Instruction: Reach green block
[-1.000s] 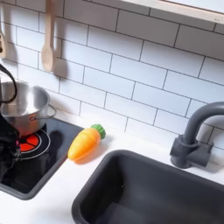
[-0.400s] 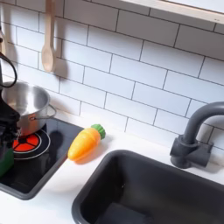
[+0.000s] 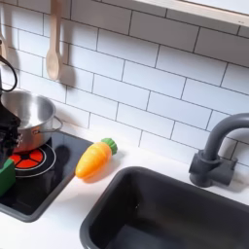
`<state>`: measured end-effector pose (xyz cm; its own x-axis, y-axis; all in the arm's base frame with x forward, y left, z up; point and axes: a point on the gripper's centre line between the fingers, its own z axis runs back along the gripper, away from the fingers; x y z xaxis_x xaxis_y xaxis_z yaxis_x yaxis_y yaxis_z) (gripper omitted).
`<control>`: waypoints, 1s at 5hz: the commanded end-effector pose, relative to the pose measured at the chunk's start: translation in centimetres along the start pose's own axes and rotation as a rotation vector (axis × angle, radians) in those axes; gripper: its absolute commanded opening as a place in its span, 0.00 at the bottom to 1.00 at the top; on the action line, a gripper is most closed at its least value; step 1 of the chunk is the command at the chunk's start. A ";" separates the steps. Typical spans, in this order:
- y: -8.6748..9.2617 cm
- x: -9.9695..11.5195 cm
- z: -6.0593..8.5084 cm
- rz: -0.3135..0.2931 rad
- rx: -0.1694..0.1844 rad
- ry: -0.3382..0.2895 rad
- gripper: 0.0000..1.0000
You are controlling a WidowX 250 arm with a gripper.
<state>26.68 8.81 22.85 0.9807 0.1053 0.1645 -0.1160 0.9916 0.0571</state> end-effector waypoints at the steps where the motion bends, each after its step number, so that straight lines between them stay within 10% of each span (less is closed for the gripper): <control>1: 0.6 1.0 -1.1 0.009 0.007 0.005 1.00; 5: 2.2 2.5 -3.3 0.032 0.018 0.026 1.00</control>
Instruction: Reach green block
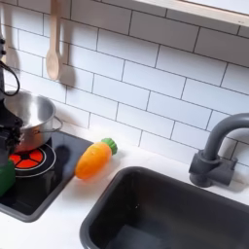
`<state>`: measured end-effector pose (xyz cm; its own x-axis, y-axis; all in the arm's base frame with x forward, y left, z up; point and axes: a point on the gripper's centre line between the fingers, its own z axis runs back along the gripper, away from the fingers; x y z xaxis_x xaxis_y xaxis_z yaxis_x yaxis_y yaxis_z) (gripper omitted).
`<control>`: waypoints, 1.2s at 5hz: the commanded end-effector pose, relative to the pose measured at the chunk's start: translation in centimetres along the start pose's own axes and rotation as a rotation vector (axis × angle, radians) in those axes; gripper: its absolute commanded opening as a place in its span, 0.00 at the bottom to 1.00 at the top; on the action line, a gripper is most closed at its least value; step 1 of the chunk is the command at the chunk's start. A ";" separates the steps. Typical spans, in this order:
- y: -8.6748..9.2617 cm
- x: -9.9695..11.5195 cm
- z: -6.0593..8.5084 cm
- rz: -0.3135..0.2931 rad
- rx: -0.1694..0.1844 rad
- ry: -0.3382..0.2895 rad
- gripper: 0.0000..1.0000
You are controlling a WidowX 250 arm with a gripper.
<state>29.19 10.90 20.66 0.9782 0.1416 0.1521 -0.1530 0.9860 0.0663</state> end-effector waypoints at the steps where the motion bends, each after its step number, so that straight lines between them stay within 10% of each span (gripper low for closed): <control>1: 0.2 0.3 -1.1 -0.016 -0.011 0.022 1.00; 6: 0.0 1.1 -2.3 -0.013 -0.004 0.029 1.00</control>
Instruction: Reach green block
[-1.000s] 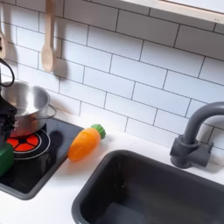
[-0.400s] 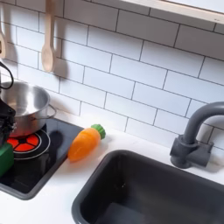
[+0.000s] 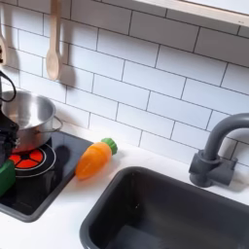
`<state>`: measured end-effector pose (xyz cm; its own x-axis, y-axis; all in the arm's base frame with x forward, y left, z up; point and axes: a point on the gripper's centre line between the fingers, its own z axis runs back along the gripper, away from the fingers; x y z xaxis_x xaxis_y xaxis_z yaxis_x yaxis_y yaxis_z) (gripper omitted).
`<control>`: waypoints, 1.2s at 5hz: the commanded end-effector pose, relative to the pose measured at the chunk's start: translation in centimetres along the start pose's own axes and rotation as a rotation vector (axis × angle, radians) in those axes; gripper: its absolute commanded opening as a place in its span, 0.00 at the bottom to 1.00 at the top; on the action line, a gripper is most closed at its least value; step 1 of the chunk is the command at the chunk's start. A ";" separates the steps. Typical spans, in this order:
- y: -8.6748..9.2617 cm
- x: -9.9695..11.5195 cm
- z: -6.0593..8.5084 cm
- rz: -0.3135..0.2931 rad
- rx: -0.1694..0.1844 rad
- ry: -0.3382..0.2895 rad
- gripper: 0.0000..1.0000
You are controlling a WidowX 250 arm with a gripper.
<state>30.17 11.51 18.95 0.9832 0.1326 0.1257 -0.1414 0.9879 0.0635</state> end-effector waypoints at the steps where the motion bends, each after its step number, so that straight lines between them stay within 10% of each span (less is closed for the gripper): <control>1: -1.1 0.6 -1.0 -0.016 -0.006 0.006 1.00; 6: -1.8 0.5 -3.5 -0.015 -0.008 0.055 1.00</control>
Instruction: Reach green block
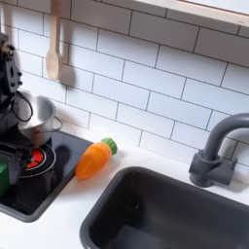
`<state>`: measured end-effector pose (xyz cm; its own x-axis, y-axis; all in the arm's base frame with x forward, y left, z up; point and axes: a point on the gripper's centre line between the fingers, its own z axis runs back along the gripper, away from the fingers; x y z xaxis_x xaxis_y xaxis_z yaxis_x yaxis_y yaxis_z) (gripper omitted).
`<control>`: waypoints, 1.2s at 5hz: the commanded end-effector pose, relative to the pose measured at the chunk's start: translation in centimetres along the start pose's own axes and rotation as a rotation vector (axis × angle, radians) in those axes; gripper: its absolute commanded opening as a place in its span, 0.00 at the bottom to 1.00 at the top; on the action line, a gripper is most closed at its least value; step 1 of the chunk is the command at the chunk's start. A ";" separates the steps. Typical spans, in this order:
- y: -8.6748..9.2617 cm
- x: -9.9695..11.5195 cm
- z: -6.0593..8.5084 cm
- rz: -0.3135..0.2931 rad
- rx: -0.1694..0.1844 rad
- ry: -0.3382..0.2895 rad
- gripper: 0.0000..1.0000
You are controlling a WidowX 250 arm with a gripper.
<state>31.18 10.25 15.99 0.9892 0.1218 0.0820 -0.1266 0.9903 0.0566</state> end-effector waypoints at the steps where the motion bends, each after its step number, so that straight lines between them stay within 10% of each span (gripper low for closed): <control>1: -0.7 0.4 -1.0 -0.012 -0.002 0.015 1.00; 6: -0.9 0.7 -2.5 -0.039 -0.003 0.051 1.00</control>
<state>32.28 9.56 13.53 0.9956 0.0890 0.0302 -0.0905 0.9946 0.0505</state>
